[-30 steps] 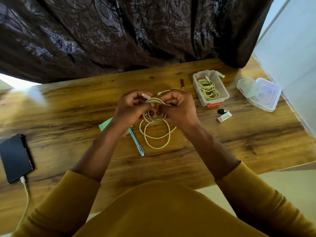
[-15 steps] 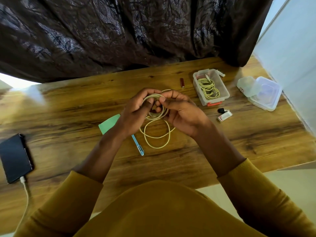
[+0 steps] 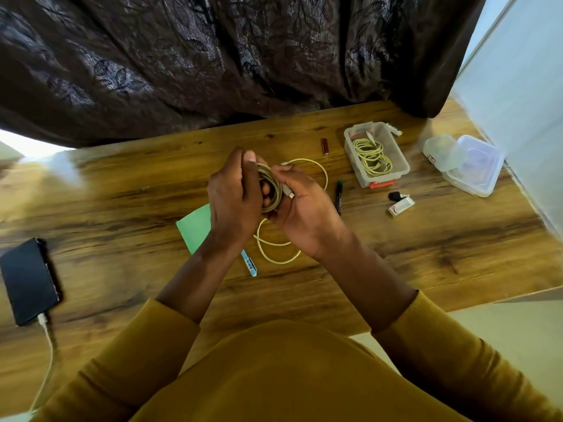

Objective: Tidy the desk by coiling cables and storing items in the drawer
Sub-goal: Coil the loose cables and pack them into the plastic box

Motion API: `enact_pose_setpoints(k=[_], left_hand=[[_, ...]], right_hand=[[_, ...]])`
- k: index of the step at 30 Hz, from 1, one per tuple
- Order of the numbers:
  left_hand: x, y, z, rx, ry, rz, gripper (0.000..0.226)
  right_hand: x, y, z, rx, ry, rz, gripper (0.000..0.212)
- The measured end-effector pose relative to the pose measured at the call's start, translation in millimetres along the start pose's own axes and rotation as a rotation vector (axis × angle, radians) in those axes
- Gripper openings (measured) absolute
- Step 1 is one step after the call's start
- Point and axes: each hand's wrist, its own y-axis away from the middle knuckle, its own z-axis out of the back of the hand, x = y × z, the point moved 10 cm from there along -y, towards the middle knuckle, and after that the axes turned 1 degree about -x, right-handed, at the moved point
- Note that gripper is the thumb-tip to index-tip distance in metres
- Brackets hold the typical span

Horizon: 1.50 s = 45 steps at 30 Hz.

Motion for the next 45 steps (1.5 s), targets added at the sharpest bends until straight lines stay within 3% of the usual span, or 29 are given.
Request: enact_pose_setpoints(k=[3, 7, 11, 22, 26, 34, 38, 41, 45], left_hand=[[-0.7, 1.1, -1.4, 0.011, 0.007, -0.002, 0.026], [-5.7, -0.7, -0.5, 0.017, 0.041, -0.035, 0.024], [-12.1, -0.5, -1.2, 0.033, 0.063, -0.071, 0.025], [3.1, 0.8, -4.7, 0.079, -0.024, -0.121, 0.026], [5.3, 3.8, -7.5, 0.104, -0.001, -0.116, 0.028], [35.3, 2.0, -18.8, 0.197, 0.324, 0.258, 0.031], [52.3, 14.2, -36.2, 0.302, 0.54, 0.551, 0.038], [41.0, 22.6, -50.5, 0.424, 0.567, 0.573, 0.045], [29.1, 23.5, -62.3, 0.462, 0.581, 0.574, 0.05]], right_hand=[[-1.5, -1.0, -0.7, -0.018, -0.051, -0.007, 0.049], [3.3, 0.6, -2.2, 0.011, -0.084, 0.004, 0.02], [5.4, 2.5, -2.3, 0.002, -0.103, 0.002, 0.018], [20.3, 11.7, 5.6, -0.051, 0.376, 0.284, 0.024], [25.4, 12.6, 15.1, -0.111, 0.403, 0.328, 0.021], [26.3, 12.3, 35.4, -0.169, 0.414, 0.301, 0.017], [35.6, 13.2, 44.0, -0.173, 0.453, 0.329, 0.018], [41.2, 13.4, 54.6, -0.178, 0.472, 0.34, 0.021], [47.9, 15.3, 74.2, -0.214, 0.49, 0.331, 0.019]])
